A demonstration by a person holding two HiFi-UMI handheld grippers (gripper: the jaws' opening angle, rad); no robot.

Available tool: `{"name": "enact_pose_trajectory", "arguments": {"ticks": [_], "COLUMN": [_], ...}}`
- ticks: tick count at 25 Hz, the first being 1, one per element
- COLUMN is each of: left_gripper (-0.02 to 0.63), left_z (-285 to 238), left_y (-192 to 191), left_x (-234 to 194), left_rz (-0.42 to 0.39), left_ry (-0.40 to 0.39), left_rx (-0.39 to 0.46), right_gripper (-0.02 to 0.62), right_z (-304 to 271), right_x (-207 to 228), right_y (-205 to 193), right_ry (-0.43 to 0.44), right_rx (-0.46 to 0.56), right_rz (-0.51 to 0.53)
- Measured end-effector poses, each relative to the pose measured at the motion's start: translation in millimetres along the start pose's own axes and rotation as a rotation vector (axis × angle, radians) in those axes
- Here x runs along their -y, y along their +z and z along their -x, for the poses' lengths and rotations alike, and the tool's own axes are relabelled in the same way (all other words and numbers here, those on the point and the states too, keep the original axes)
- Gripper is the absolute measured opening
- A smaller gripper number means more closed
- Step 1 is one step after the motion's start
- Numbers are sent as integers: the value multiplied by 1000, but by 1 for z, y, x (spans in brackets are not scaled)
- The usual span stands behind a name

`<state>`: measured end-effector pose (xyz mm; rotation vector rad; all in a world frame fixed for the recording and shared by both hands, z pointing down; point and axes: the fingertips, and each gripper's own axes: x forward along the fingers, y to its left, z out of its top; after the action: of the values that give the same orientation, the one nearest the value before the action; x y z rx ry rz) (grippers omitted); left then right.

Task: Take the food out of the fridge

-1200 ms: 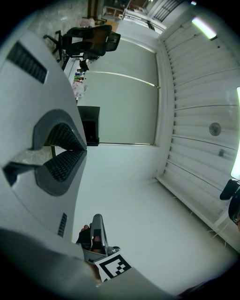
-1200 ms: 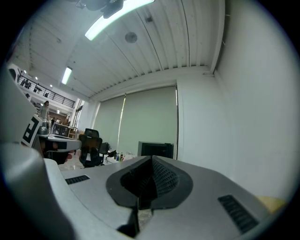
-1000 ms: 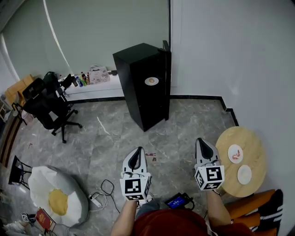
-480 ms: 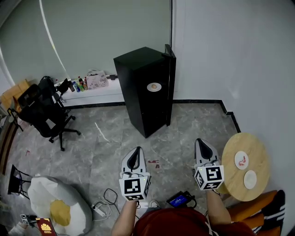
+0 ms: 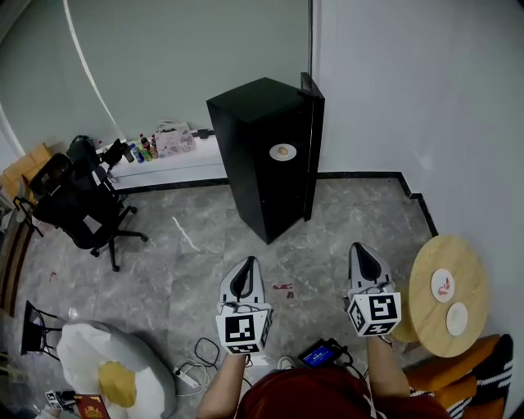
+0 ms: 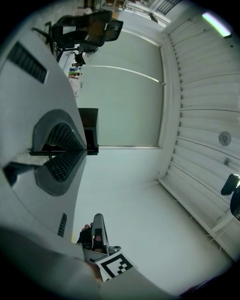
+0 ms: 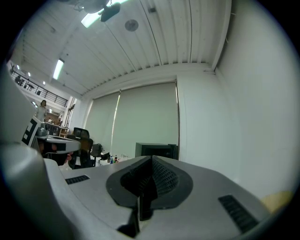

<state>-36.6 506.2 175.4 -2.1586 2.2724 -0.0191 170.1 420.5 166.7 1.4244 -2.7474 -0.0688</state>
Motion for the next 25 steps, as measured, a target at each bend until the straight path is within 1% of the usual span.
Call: {"name": "enact_pose_trajectory", "arguments": {"ticks": [5, 11, 16, 20, 25], "left_gripper": [14, 14, 14, 14, 14], "left_z": [-22, -62, -105, -144, -187], "left_y": [-5, -9, -8, -2, 2], "left_x": [-4, -3, 0, 7, 18], "left_rz": [1, -8, -15, -18, -27], "left_ry": [-8, -4, 4, 9, 8], "left_rx": [-6, -8, -17, -7, -16], "right_gripper": [22, 21, 21, 21, 21], "right_z": [-21, -55, -93, -123, -156], "right_x": [3, 20, 47, 75, 109], "right_y": [-3, -11, -13, -12, -12], "right_ry": [-1, 8, 15, 20, 23], "right_rx": [-1, -4, -14, -17, -20], "right_rz": [-3, -7, -11, -12, -30]}}
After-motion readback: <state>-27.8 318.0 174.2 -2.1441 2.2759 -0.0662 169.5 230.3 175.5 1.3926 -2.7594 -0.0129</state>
